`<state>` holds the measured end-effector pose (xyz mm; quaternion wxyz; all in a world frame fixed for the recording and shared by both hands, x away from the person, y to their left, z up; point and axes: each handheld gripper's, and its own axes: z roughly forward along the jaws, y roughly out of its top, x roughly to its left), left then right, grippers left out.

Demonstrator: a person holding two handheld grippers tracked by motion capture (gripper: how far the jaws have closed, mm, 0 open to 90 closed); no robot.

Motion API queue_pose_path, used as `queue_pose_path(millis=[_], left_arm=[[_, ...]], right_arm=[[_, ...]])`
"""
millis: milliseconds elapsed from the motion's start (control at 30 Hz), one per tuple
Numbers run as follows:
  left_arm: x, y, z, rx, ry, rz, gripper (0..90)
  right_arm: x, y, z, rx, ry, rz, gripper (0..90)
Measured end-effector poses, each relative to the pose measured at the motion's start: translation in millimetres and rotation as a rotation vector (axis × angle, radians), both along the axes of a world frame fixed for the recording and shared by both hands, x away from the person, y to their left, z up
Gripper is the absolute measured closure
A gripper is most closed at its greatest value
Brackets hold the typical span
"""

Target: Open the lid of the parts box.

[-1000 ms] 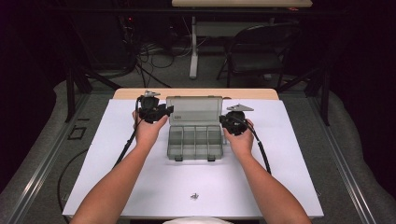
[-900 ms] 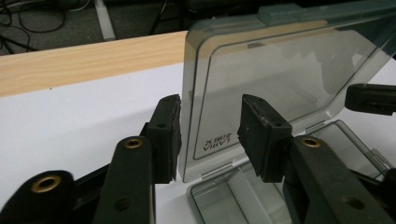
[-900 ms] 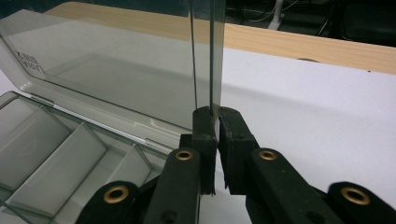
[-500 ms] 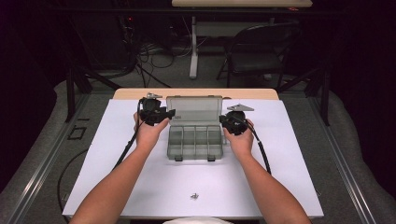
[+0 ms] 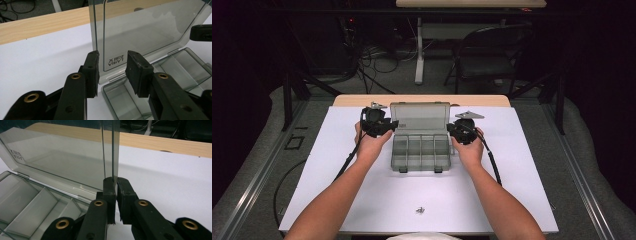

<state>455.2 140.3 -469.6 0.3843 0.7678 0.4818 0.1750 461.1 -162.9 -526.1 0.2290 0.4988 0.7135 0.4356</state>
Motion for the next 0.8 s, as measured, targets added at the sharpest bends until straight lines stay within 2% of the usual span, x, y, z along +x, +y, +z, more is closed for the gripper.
queue_pose_path(millis=[267, 333, 467, 700, 800], left_arm=[[-4.4, 4.8, -1.9, 0.026, 0.024, 0.002, 63.6], [-6.4, 7.6, -5.0, 0.002, 0.018, 0.007, 64.9], [-7.4, 16.3, -16.2, -0.03, 0.058, 0.027, 67.5], [-10.0, 18.8, -32.0, -0.01, 0.094, 0.016, 68.8], [-10.6, 15.9, -35.2, -0.019, 0.104, 0.007, 69.4]], right_arm=[[0.0, -0.3, 0.1, 0.002, 0.001, 0.002, 85.5], [0.0, -0.5, 0.1, 0.003, 0.002, 0.003, 85.5], [0.1, -0.5, 0.0, 0.003, 0.001, 0.003, 85.5], [0.3, -0.7, -0.1, 0.001, 0.0, 0.005, 85.5], [0.4, -0.6, -0.1, 0.0, 0.0, 0.005, 85.5]])
